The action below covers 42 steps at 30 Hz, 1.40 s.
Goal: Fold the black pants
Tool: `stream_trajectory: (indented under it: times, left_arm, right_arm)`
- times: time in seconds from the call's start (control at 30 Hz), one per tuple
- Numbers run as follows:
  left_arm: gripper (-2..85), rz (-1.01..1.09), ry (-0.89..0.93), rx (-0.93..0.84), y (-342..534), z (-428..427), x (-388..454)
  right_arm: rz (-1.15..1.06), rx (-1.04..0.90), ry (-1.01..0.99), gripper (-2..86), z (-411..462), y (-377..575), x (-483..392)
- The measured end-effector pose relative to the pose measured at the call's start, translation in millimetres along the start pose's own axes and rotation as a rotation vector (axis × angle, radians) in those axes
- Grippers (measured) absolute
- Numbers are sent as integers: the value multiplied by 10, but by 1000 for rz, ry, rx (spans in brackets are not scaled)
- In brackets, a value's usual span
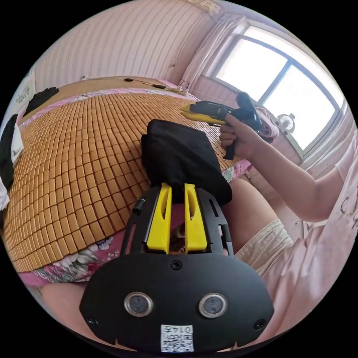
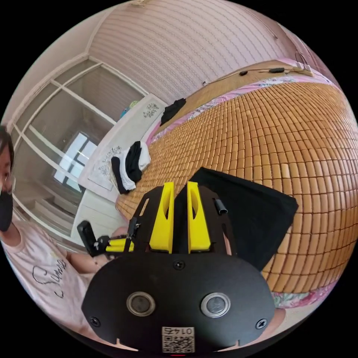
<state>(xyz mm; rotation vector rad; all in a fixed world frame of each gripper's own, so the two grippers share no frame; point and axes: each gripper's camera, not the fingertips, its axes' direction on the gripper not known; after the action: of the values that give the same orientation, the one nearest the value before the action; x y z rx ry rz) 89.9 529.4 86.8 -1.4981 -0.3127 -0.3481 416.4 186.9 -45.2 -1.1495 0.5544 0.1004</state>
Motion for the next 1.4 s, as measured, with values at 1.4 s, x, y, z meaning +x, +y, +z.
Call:
stream_trajectory:
  times: [1.4]
  left_arm:
    - [62,-74,-137,-273,-994,442,-1159]
  right_arm:
    - [-30,-100,272,107,-303,734,-301]
